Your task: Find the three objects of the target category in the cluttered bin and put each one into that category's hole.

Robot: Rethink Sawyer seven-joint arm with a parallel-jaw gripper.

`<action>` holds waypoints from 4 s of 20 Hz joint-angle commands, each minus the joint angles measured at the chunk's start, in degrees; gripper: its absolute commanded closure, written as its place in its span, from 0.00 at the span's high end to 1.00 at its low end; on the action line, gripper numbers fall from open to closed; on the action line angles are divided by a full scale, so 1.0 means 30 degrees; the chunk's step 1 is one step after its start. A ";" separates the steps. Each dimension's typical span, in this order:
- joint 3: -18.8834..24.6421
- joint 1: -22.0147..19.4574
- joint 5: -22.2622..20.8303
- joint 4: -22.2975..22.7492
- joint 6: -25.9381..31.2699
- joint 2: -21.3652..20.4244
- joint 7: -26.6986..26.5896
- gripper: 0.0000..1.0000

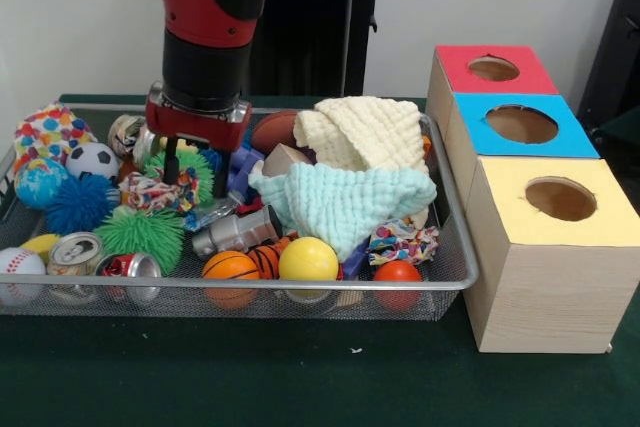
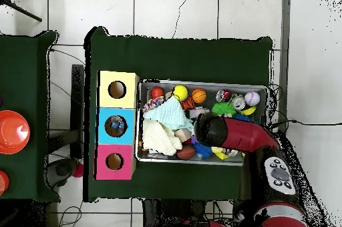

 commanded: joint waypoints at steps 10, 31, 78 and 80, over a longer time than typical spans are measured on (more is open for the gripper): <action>0.2685 -0.1935 0.1891 0.1094 -0.2978 0.1005 0.3282 1.00; 0.3518 -0.2122 0.3065 0.1549 -0.0293 -0.0158 0.2394 1.00; 0.1908 -0.0509 0.2554 0.1133 0.3370 -0.2528 0.2095 1.00; 0.1202 -0.0154 0.1718 0.0544 0.2897 -0.1767 0.1916 1.00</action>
